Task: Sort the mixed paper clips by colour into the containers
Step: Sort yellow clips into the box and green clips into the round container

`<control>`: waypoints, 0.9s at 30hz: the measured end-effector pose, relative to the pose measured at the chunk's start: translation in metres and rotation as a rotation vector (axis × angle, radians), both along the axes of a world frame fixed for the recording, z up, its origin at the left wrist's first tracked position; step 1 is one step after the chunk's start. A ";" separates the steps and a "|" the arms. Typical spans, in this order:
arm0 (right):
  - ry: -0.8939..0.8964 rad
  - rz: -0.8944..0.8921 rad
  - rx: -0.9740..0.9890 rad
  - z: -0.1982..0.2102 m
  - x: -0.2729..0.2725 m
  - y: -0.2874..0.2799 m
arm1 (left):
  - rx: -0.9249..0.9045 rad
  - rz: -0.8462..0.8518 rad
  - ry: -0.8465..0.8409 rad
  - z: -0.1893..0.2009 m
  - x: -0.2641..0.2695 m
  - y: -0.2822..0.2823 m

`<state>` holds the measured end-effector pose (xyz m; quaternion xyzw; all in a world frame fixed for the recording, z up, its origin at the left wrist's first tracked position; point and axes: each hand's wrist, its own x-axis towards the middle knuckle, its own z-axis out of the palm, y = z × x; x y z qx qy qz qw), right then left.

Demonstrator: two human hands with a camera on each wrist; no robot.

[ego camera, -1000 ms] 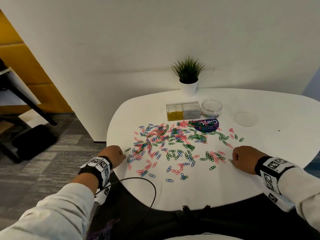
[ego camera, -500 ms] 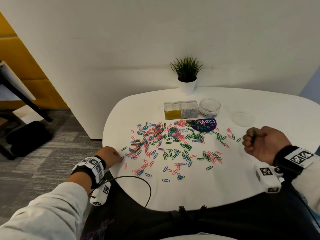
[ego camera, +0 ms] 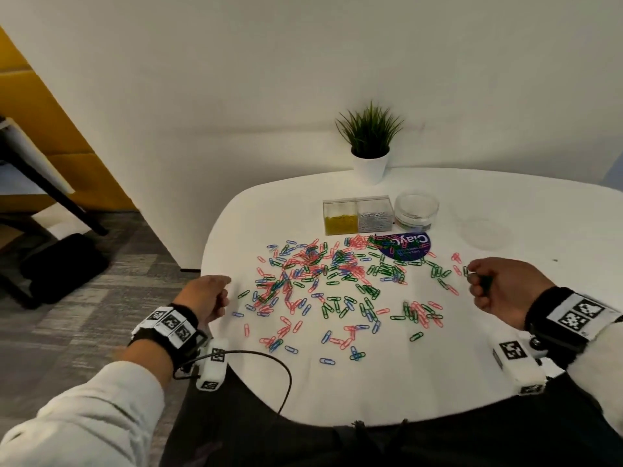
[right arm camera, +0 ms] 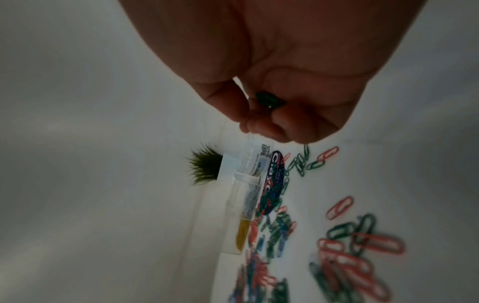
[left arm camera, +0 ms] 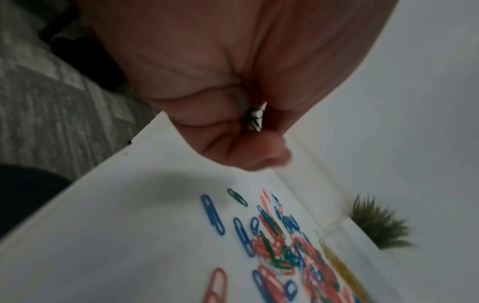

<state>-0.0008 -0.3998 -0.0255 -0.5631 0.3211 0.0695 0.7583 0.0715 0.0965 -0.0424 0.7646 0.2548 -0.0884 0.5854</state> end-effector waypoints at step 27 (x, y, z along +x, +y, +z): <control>-0.147 0.682 -1.558 0.042 0.133 0.005 | 1.004 -0.546 -0.119 0.000 0.007 -0.007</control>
